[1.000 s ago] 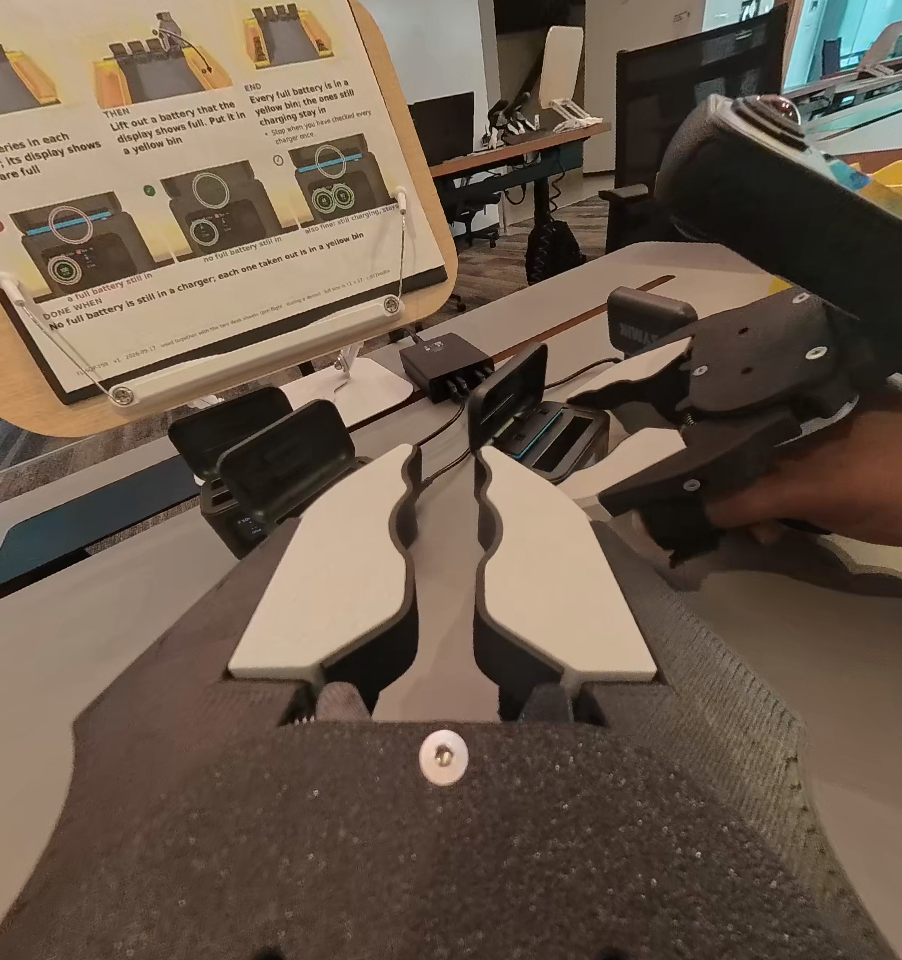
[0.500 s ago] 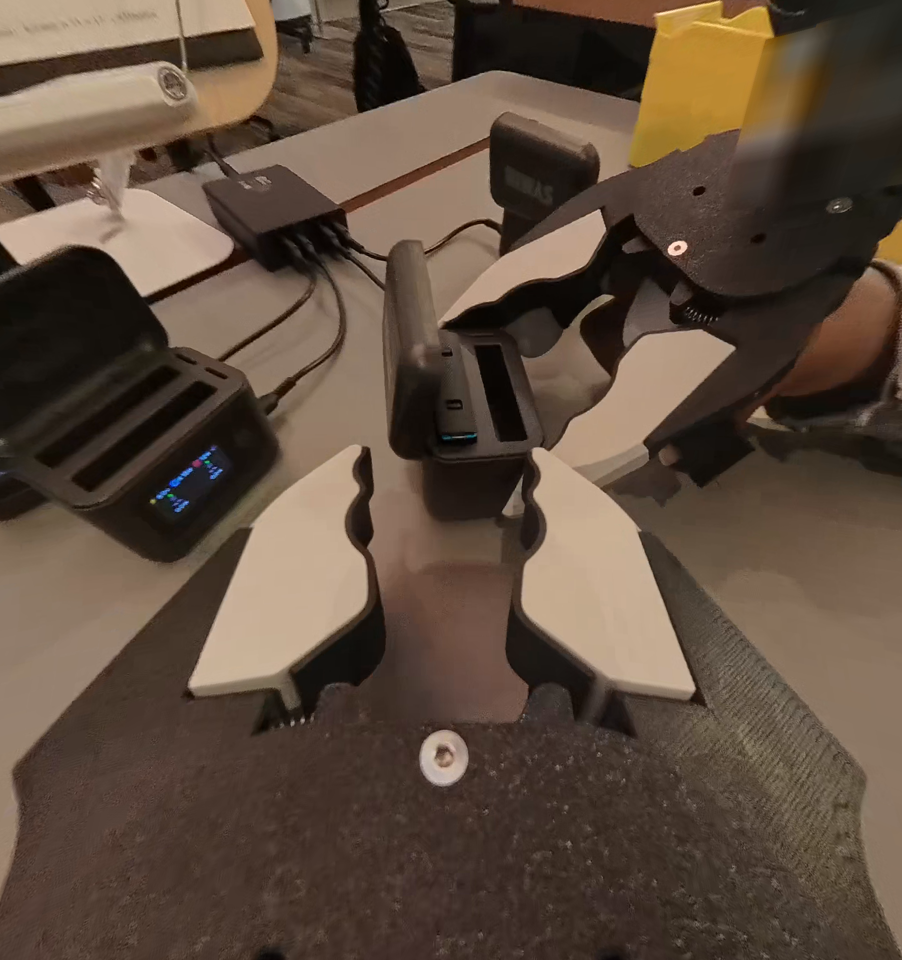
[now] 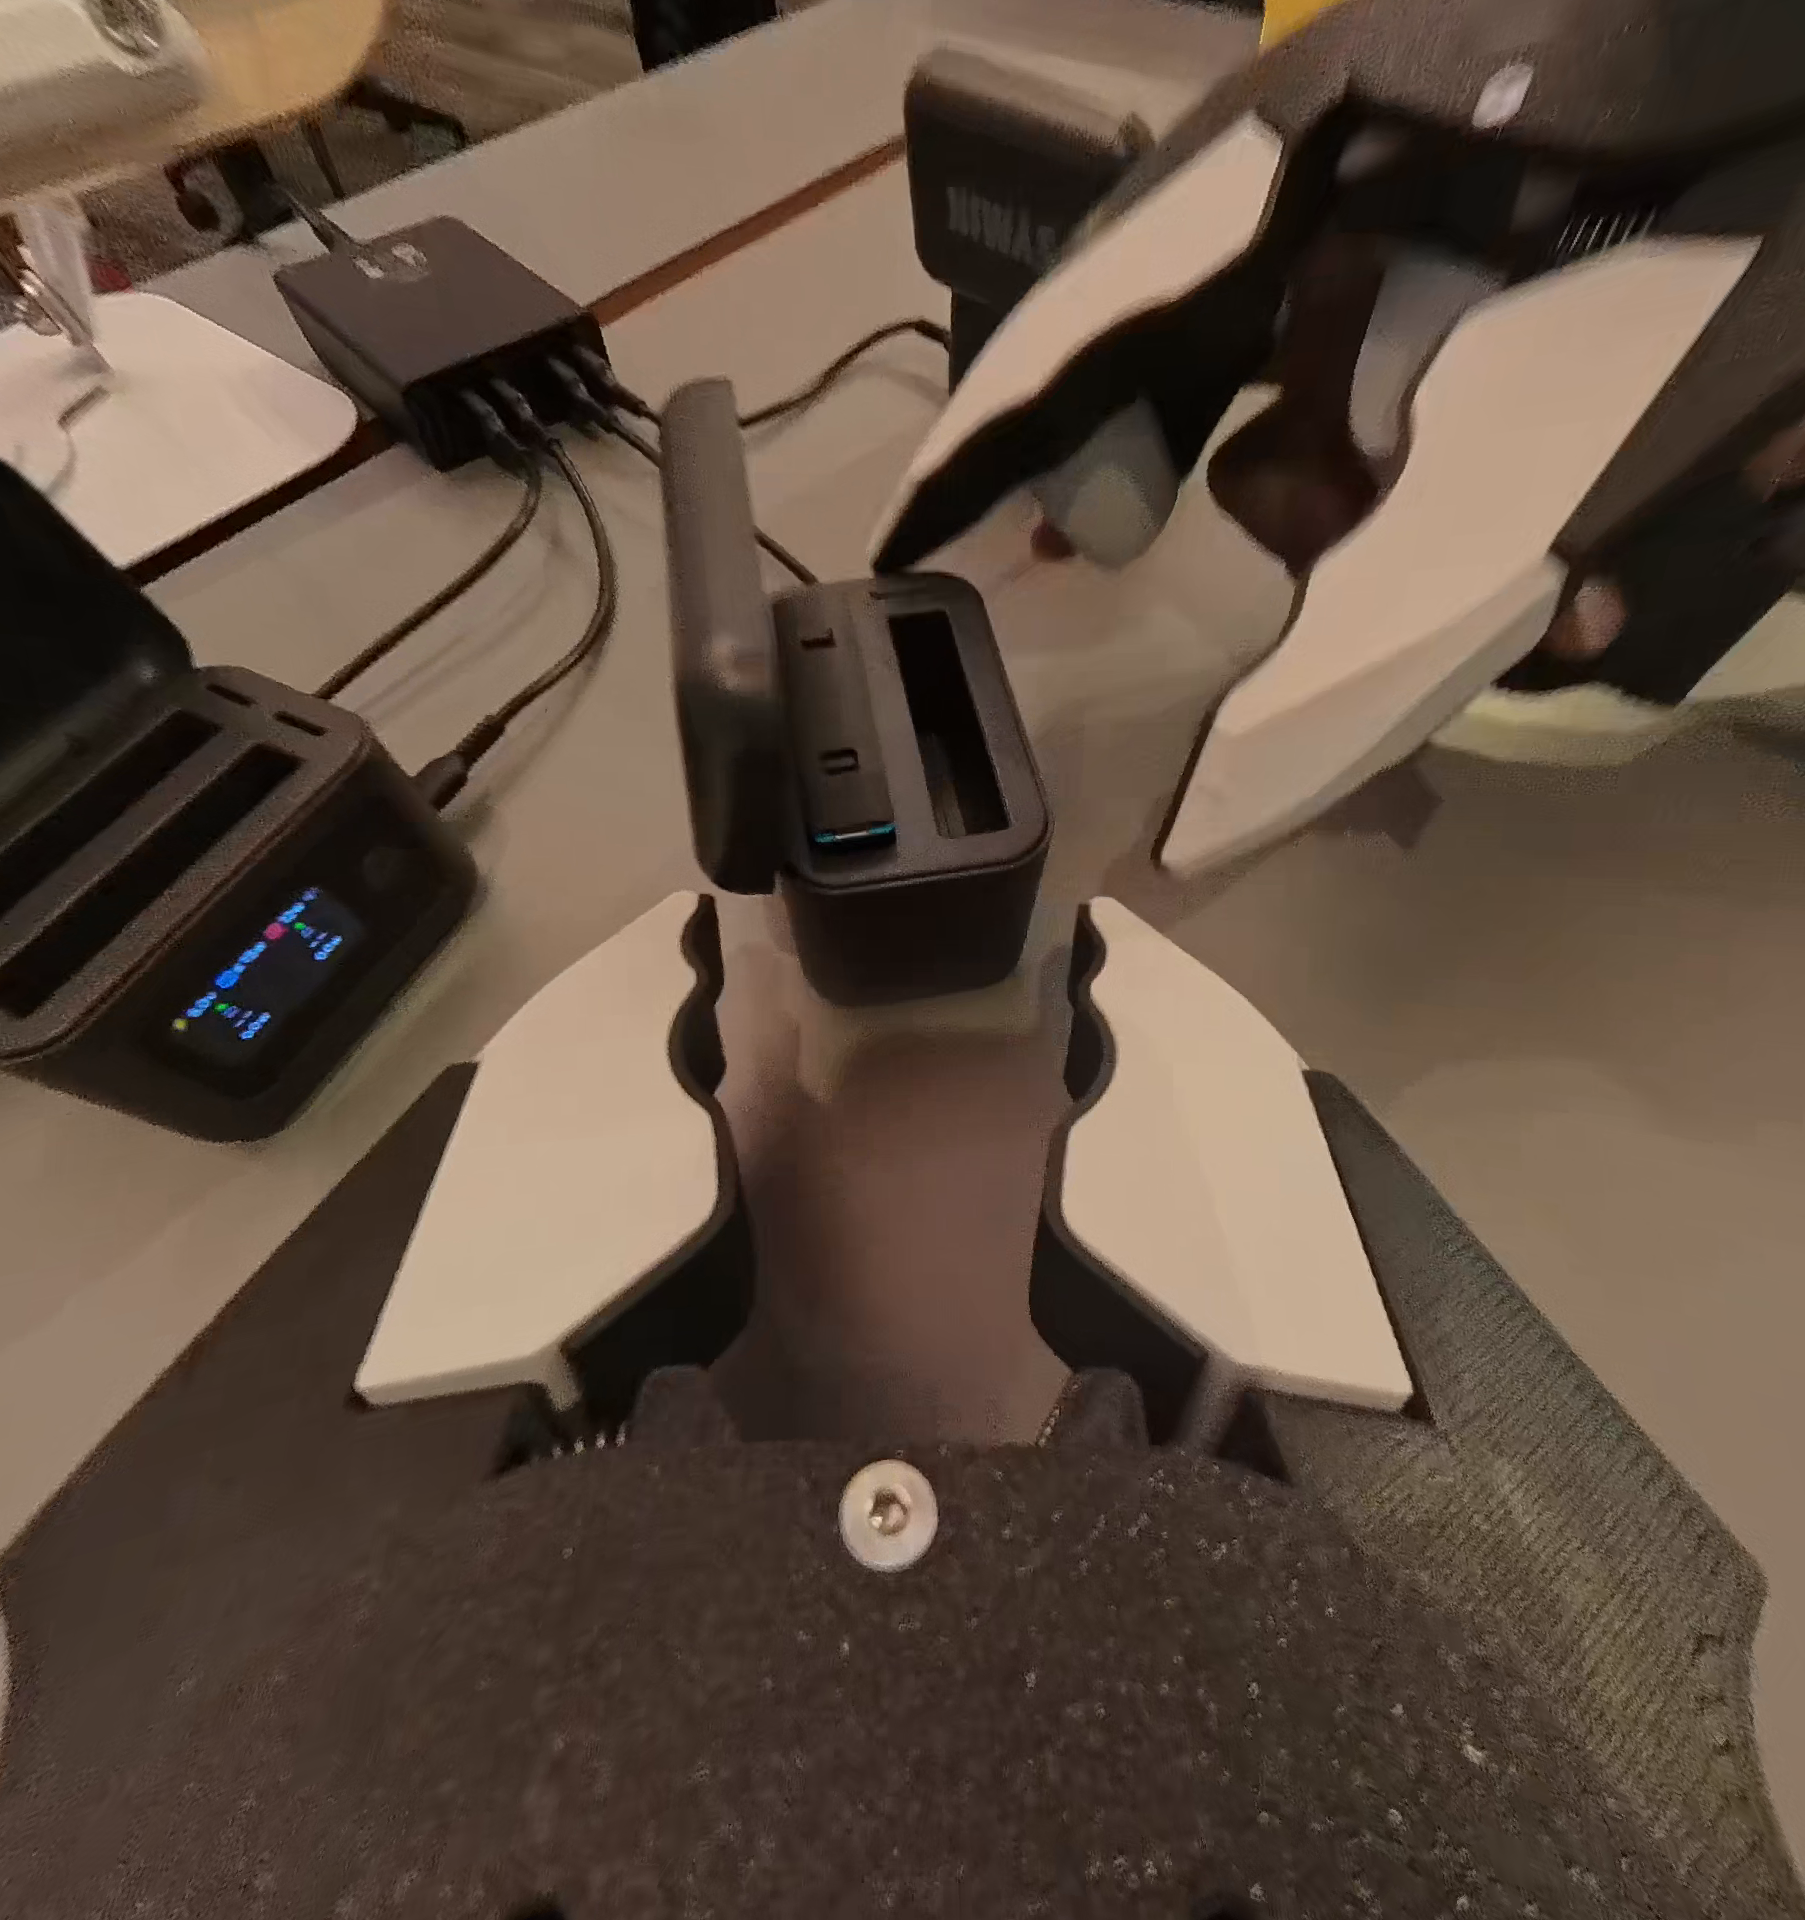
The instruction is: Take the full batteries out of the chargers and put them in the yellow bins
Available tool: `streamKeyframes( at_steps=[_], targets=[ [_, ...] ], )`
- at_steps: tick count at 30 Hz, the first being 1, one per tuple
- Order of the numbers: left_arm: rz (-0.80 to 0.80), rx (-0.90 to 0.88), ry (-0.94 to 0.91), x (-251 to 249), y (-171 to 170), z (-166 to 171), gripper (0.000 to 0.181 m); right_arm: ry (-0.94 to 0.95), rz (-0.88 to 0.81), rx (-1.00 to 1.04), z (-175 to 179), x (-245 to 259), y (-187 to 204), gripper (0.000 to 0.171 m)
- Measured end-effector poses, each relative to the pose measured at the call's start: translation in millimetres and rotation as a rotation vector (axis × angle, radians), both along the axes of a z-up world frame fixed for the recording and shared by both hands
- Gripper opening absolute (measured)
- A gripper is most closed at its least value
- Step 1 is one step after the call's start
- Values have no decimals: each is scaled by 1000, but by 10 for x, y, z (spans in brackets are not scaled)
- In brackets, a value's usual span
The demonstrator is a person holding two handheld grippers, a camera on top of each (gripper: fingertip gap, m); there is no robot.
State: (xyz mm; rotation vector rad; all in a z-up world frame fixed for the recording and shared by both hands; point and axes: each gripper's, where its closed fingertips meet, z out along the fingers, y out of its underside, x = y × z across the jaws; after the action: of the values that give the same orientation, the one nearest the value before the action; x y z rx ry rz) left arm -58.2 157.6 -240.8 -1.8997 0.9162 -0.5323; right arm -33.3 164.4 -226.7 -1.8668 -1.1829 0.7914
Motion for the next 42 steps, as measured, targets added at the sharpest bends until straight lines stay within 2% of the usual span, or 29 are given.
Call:
streamKeyframes(
  at_steps=[4,7,13,19,21,24,27,29,35,42],
  targets=[
    [12,-43,121,86,43,-187,74,78,-28,8,213,78,59,82],
    [27,-28,190,126,136,-252,60,89,-64,45,281,120,123,76],
    [-61,-31,192,141,222,-260,57,30,-90,118,262,167,177,69],
    [-165,-18,196,114,309,-261,57,-98,-55,194,264,166,210,50],
    [-171,-18,196,120,325,-261,57,-139,-86,186,283,135,254,51],
    [-157,-4,204,124,325,-258,57,-116,-201,113,287,14,306,62],
    [-145,0,207,126,317,-257,57,-124,-343,64,168,-60,374,73],
    [-141,-3,205,127,313,-258,57,-133,-398,77,86,-106,400,74],
    [-134,-13,201,122,316,-262,57,-84,-470,120,53,-160,452,58],
    [-139,-19,185,127,314,-250,57,-51,-489,181,88,-163,453,57]
  ],
)
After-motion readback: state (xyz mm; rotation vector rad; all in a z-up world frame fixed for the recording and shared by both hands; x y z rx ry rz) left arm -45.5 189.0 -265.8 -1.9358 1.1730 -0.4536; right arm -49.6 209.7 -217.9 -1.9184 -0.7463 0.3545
